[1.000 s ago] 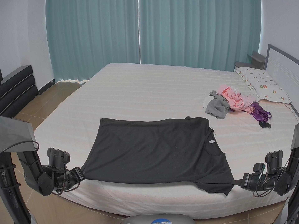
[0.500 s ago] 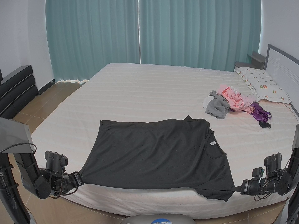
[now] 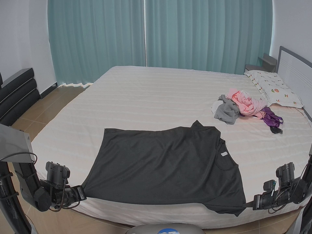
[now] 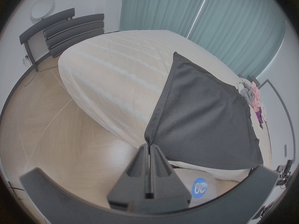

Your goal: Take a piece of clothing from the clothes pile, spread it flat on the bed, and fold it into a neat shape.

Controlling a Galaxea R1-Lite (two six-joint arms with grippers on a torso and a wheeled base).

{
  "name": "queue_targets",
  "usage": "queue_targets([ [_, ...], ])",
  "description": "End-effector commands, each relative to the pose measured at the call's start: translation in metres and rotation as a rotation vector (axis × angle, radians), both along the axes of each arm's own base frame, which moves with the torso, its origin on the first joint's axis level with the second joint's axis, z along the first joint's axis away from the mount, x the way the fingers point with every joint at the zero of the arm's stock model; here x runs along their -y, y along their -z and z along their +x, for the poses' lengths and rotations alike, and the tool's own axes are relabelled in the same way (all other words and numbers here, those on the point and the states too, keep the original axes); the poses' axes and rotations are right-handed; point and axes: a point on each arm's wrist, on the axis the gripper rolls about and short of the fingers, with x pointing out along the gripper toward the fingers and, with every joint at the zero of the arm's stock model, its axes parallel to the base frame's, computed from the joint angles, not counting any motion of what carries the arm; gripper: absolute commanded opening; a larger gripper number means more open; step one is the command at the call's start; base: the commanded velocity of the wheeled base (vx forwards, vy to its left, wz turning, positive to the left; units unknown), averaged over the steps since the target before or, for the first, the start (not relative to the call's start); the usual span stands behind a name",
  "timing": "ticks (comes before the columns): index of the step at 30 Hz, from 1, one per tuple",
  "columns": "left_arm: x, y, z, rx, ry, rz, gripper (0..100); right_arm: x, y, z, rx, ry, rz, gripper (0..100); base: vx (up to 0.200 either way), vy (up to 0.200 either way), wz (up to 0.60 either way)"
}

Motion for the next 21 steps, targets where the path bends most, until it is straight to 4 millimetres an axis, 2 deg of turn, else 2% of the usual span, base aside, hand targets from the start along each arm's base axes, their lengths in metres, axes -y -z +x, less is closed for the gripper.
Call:
queue_targets([
  [1,0.001,0.001,-0.010,-0.032,0.036,0.023,0,0.001,-0.007,-0.009,0.011,-0.022,-0.016,0,0.000,0.000,0.00],
  [21,0.001,-0.005,-0.037,-0.065,0.138,0.089,0,0.002,-0.014,-0.022,-0.019,-0.054,-0.041,0,0.000,0.000,0.00],
])
